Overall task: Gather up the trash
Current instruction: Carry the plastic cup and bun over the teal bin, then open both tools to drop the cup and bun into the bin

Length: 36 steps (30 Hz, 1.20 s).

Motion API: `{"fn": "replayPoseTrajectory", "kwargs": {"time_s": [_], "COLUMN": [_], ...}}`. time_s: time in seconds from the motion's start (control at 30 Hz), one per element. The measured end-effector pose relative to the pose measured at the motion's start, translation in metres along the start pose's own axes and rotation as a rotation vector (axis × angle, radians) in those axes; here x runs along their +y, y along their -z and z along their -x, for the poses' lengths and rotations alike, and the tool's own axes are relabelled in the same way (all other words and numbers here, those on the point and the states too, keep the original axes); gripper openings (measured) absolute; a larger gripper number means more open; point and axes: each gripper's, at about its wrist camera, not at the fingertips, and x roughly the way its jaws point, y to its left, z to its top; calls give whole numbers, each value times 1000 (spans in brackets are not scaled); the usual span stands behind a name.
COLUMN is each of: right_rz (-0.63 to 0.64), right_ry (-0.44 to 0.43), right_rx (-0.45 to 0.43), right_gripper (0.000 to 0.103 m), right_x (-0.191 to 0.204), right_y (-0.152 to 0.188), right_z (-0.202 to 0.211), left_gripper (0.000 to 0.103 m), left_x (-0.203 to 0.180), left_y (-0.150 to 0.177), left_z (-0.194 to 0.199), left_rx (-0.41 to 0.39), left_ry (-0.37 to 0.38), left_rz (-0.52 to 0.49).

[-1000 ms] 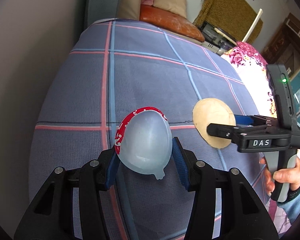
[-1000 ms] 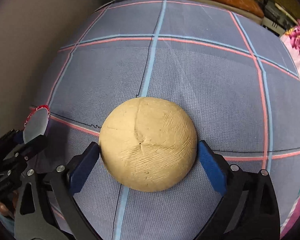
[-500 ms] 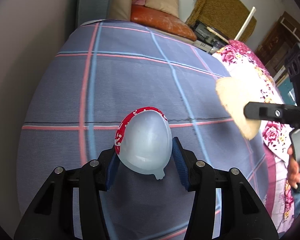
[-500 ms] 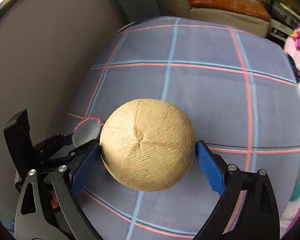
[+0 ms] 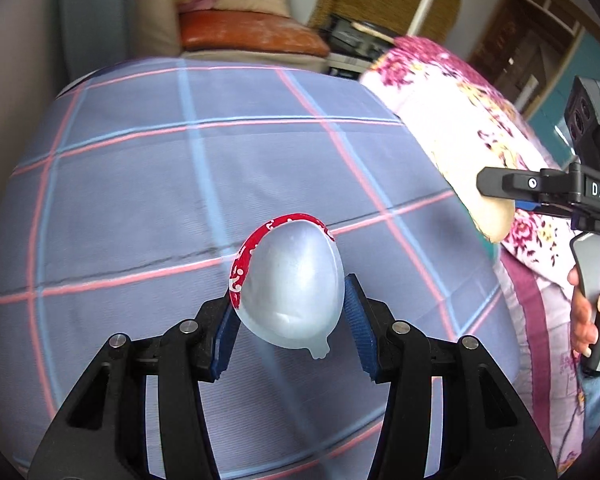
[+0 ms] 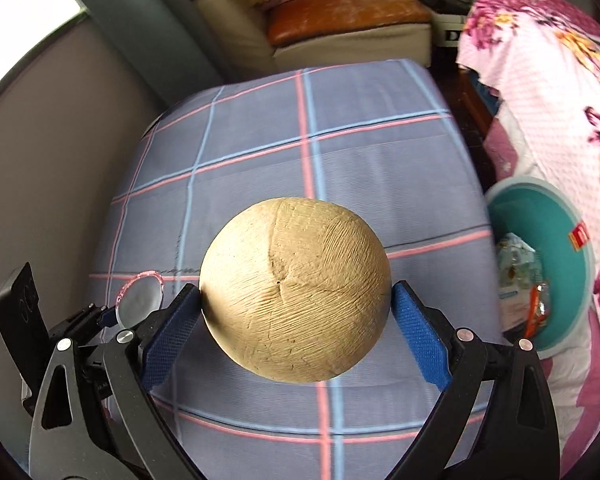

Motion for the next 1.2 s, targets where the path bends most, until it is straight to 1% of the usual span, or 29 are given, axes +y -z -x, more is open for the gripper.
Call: {"fn": "replayPoseTrajectory", "kwargs": {"time_s": [0.2,0.33,0.43,0.63,0.73,0.93,1.2], "right_rz": [-81,-138,-174,-248,-275,-321,-347], "right_ry": [31,60,79,98,108,111,122], "right_rx": [-64,-102,-122,-152,-154,-162,-143], "right_gripper": [91,91,91,91,91,91,91], "right_x": [-64,-109,-140,-193,-214,-244,-262], "right_y": [5,12,17,25,28,31,33], "right_z": [30,49,60,78,82,86,81], "left_gripper": [51,51,51,51,51,51,51], "left_x": [-70,-117,-151,-203,-224,-251,-276], "left_y": [-23,-32,-37,-41,-43,-46,-52], "left_z": [-26,-46,-62,-89,-102,-127,-150], "left_rx": [29,53,72,109,127,169,195], "left_ry": [25,45,60,84,90,105,125], "left_rz": [-112,-175,-211,-271,-294,-326,-356]}}
